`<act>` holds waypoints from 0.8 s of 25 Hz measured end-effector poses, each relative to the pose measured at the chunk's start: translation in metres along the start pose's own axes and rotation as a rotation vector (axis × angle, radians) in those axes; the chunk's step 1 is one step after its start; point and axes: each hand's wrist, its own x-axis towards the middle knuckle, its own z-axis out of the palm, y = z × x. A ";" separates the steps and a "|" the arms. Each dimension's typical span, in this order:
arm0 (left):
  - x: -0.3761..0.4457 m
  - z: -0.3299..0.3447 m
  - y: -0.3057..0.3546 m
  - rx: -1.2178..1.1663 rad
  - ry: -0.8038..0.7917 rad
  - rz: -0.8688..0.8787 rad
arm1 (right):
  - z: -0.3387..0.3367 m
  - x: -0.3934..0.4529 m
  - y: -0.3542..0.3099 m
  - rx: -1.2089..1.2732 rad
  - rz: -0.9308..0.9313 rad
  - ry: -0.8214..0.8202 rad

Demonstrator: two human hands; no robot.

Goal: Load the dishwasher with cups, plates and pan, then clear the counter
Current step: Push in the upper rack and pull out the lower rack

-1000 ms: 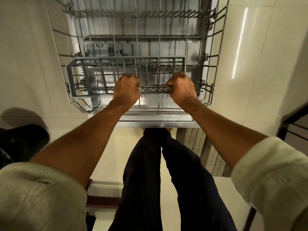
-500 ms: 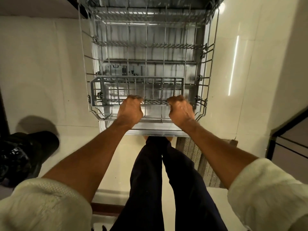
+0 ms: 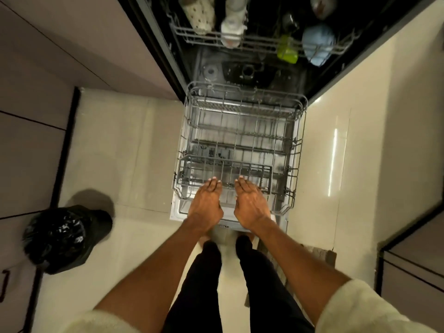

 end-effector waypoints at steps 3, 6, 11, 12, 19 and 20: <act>-0.027 -0.027 -0.014 -0.008 0.027 -0.024 | -0.018 -0.013 -0.047 -0.052 -0.032 -0.004; -0.060 -0.054 -0.034 -0.032 0.083 -0.042 | -0.028 -0.025 -0.101 -0.110 -0.064 0.028; -0.128 -0.109 -0.108 -0.048 0.142 -0.056 | -0.037 -0.035 -0.213 -0.137 -0.083 0.110; -0.145 -0.123 -0.128 -0.041 0.162 -0.052 | -0.039 -0.038 -0.240 -0.146 -0.088 0.127; -0.231 -0.233 -0.251 -0.069 0.376 -0.132 | -0.075 -0.014 -0.416 -0.130 -0.245 0.285; -0.237 -0.248 -0.265 -0.081 0.418 -0.145 | -0.083 -0.007 -0.437 -0.132 -0.282 0.308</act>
